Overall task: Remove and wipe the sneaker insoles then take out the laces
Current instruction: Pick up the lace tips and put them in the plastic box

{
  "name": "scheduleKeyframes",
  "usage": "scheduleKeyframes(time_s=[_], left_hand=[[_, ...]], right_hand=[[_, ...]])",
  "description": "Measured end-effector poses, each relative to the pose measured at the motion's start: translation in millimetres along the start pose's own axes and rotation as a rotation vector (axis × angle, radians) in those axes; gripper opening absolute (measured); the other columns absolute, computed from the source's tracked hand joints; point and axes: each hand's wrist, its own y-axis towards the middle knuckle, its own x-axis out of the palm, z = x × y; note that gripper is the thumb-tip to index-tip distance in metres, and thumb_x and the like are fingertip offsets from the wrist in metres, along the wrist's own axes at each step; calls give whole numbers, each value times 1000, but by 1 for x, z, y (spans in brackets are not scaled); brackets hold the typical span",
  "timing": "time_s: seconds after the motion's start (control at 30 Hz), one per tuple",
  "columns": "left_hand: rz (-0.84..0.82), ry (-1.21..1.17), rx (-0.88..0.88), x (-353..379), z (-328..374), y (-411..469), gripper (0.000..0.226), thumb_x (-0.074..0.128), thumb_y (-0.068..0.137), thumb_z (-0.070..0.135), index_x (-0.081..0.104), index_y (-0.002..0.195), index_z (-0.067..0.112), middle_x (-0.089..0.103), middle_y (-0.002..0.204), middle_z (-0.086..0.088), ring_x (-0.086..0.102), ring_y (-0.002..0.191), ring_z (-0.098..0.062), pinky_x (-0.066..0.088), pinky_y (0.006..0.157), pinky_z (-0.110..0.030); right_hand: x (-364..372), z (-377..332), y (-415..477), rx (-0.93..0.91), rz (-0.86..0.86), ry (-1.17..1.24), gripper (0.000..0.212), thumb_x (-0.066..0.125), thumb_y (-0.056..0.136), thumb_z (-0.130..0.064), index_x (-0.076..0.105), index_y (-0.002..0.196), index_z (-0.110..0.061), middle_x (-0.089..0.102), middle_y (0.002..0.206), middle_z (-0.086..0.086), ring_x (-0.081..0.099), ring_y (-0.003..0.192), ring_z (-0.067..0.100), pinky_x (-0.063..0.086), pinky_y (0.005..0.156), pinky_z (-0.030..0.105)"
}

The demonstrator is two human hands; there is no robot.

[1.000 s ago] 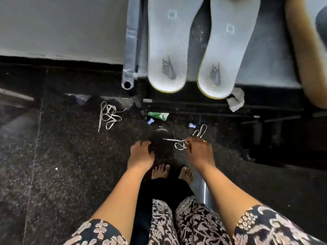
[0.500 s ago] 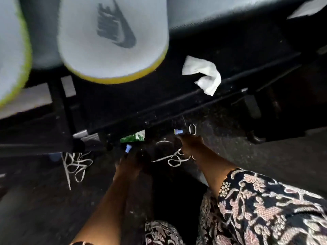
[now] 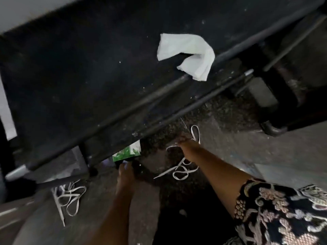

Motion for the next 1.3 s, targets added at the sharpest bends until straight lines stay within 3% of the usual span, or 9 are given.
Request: scheduleKeyframes(time_s=[0.17,0.33,0.5,0.6,0.77,0.9,1.07,1.2,1.3], left_hand=[[78,24,-83,7,12,-2,51,54,88,7,38,136,11,32,135,-22,43,119,-48,40,95,-49],[-38,124,-23,18,10,-5,47,64,84,12,49,128,2,52,126,-26,52,116,-43,44,91,-41],[-167,-5,66,21,40,-49,47,63,86,17,47,130,9,64,120,-14,60,111,-35,45,82,-33],[-92,-55,86,8,71,-91,32,59,89,27,60,118,16,63,120,-13,60,110,-36,46,85,-36],[-182,-559,-33,-45,128,-189,12,61,87,33,62,89,21,69,86,-7,68,80,-27,57,70,-36],[-288,-829,-81,-100,180,-267,16,50,94,9,54,108,16,65,82,-3,63,49,-5,49,48,-18],[-351,-871,82,-181,242,-354,7,54,94,9,59,97,12,62,79,-7,57,50,-6,46,47,-15],[-404,-821,249,-234,292,-408,12,64,87,15,68,98,16,59,75,-8,52,54,-8,40,46,-17],[-385,-777,371,-268,330,-437,9,68,85,23,70,94,22,62,73,-4,55,58,-11,41,47,-19]], right_hand=[[-5,4,-9,26,13,87,36,48,86,0,62,116,-12,55,129,15,53,117,33,44,99,36],[-14,1,-21,38,107,255,35,48,85,1,63,107,-21,60,119,9,58,106,27,45,83,28],[-28,-11,-53,84,77,555,35,54,85,-1,54,117,-16,63,113,12,61,100,26,43,75,22],[-51,-21,-82,60,108,660,43,65,77,3,57,118,-4,64,114,15,59,108,27,41,85,21],[-96,-24,-156,137,196,883,43,70,70,5,61,110,-5,66,107,14,61,101,27,47,93,39],[-155,-28,-226,303,178,1023,34,79,64,-11,58,86,-26,67,98,12,64,95,30,51,86,42],[-279,-41,-340,345,156,1201,12,67,84,-24,61,90,-16,63,77,1,55,66,9,41,56,19],[-342,-49,-410,320,198,1453,7,60,89,-16,66,87,-18,65,84,2,58,74,8,48,63,21],[-376,-47,-445,267,290,1637,15,58,91,-11,66,103,-8,66,86,4,63,78,9,51,68,19]])
